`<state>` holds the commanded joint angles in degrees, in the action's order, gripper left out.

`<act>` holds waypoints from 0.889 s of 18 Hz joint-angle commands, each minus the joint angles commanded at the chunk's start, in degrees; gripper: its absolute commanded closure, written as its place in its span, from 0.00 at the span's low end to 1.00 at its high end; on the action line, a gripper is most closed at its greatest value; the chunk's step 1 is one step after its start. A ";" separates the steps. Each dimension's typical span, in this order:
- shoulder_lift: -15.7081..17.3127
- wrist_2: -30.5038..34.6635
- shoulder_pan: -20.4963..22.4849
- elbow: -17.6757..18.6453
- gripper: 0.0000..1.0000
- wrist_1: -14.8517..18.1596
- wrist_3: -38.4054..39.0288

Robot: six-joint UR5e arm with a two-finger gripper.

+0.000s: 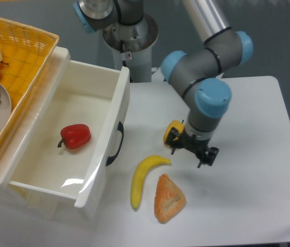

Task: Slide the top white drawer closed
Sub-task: 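Move the gripper up and over toward the open white drawer's front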

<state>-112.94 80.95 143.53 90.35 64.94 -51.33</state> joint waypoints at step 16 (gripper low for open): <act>4.22 -14.15 1.58 -0.44 1.00 8.97 3.25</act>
<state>-108.72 66.81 145.11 89.91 73.91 -48.08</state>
